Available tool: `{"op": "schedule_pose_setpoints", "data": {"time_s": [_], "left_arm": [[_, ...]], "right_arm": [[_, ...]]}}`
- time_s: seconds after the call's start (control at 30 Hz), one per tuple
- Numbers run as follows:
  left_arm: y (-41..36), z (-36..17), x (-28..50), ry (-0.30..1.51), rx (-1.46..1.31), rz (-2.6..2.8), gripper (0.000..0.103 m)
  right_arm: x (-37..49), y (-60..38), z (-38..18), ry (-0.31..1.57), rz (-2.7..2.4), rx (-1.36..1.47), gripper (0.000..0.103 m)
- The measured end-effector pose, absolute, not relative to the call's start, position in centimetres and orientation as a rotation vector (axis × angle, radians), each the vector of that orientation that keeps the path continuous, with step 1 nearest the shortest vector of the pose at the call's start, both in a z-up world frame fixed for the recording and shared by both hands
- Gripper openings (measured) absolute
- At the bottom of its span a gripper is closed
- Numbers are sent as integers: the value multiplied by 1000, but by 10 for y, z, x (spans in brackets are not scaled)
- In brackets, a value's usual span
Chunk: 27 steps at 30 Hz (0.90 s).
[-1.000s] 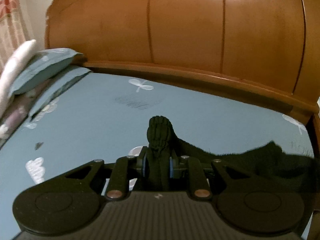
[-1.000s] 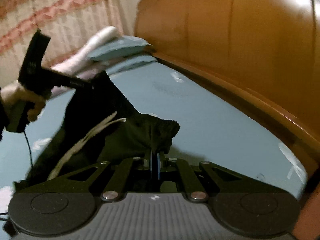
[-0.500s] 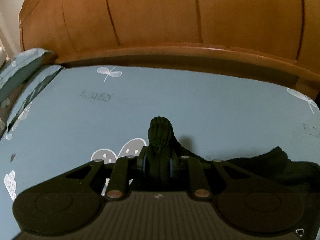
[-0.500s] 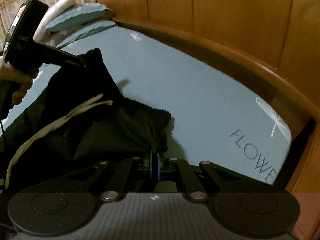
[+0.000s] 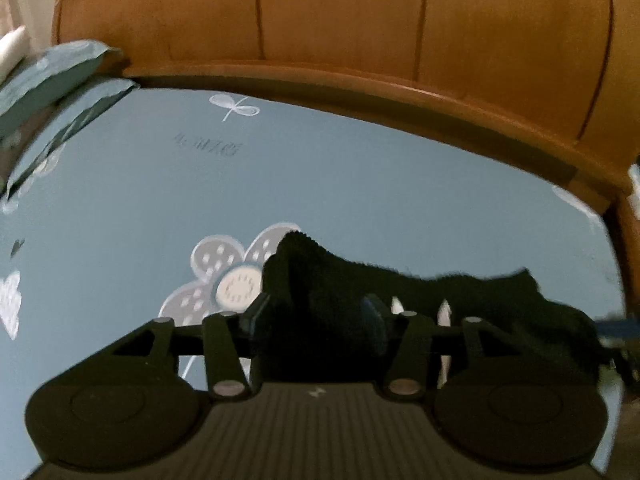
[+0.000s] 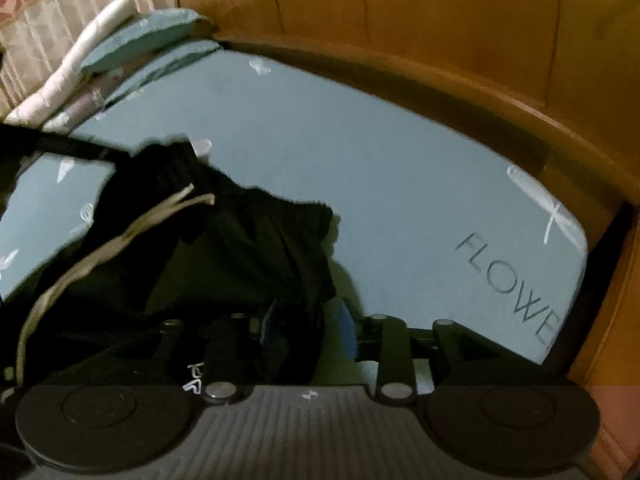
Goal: Fold clothes
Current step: 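Lay the pants flat on the sheet and open the right gripper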
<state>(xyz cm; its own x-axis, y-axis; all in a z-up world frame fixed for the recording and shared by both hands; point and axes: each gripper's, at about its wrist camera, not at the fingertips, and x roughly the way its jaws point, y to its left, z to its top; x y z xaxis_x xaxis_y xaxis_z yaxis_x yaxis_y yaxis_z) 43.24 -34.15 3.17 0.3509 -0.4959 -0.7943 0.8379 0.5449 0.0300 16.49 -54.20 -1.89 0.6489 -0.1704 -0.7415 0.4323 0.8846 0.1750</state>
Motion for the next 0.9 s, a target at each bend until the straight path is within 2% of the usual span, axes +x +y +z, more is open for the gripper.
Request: {"op": "schedule_pose_setpoints", "data": {"time_s": [0.1, 0.47, 0.67, 0.9], "left_arm": [[-291, 42, 427, 855, 425, -899, 62], [-99, 39, 378, 943, 182, -735, 67], [-22, 25, 329, 896, 94, -705, 68], [19, 20, 259, 774, 110, -674, 70]], "right_arm": [[158, -539, -6, 749, -336, 348, 48], [149, -465, 3, 720, -121, 287, 49], [125, -403, -13, 730, 38, 199, 54], [81, -356, -35, 722, 166, 120, 55]]}}
